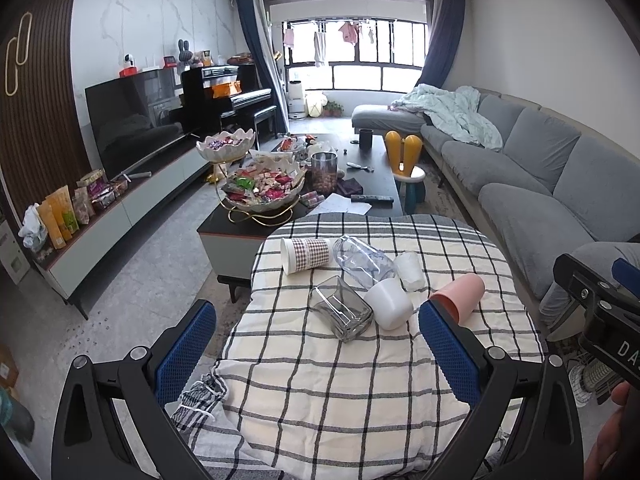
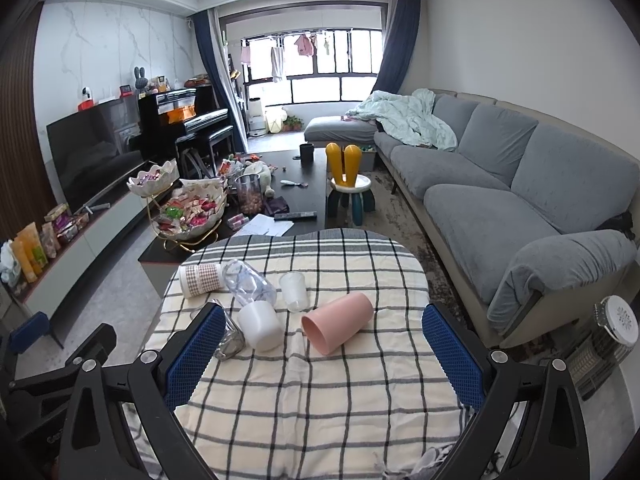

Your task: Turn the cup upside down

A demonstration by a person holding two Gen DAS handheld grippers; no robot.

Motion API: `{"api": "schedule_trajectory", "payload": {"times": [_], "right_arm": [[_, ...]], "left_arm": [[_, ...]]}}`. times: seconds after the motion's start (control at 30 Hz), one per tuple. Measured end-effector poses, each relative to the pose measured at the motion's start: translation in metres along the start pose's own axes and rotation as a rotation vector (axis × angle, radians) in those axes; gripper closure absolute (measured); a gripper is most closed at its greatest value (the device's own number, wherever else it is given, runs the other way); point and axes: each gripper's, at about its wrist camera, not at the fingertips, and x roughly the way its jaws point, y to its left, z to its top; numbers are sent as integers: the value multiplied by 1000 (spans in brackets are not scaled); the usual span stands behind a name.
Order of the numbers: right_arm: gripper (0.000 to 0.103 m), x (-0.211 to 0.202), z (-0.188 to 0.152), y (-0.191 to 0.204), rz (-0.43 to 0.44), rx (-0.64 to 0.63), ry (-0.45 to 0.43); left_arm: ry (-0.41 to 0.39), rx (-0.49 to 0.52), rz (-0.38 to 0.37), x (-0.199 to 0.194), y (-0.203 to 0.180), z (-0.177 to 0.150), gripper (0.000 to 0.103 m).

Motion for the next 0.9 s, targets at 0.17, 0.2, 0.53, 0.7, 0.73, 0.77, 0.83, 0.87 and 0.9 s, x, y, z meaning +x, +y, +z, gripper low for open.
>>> {"api": "schedule_trajectory", "payload": {"times": [0.17,0.2,0.53,0.7,0.73,0.77,0.83,0.87,0.9], "right_arm": [[4,0,0,0,1,2,1],[4,0,1,-1,1,1,3],[4,1,1,-1,3,3,5],[4,3,-2,-1,3,2,11],[4,3,-2,-1,3,2,11],[4,3,-2,-1,2,1,11],[4,3,-4,-1,3,1,12],[4,3,-4,-1,3,2,12],[4,4,-3,-1,3,2,12]], "left_arm": [[-4,-1,-2,-1,0,0,0],[-2,0,-2,-1,0,0,0],[2,0,-2,-1,0,1,0],[1,1,-2,-1,0,0,0],[1,1,-1,-1,0,0,0],[1,0,-2,-1,0,0,0],[3,-1,-4,-1,0,0,0],[2,0,-2,-1,0,0,0],[1,0,-2,-1,0,0,0]]}}
